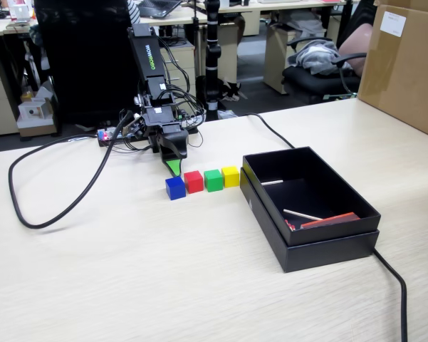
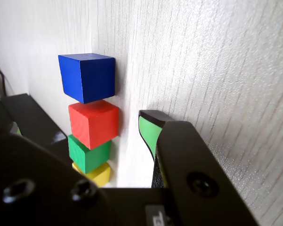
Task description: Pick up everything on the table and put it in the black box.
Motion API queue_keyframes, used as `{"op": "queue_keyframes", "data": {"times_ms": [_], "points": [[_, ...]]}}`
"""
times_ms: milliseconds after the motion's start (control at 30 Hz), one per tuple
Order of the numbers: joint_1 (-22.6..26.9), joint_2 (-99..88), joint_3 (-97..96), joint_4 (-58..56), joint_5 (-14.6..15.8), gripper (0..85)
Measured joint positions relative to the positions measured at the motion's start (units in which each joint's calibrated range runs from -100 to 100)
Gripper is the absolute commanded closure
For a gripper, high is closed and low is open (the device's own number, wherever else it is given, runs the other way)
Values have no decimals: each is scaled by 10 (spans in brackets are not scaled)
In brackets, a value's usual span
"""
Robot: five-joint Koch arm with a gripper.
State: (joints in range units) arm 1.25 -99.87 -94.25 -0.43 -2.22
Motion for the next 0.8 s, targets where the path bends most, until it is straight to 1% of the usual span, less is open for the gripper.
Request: {"op": "queue_keyframes", "data": {"times_ms": [800], "points": [[-5,0,12,-3,0,380]]}}
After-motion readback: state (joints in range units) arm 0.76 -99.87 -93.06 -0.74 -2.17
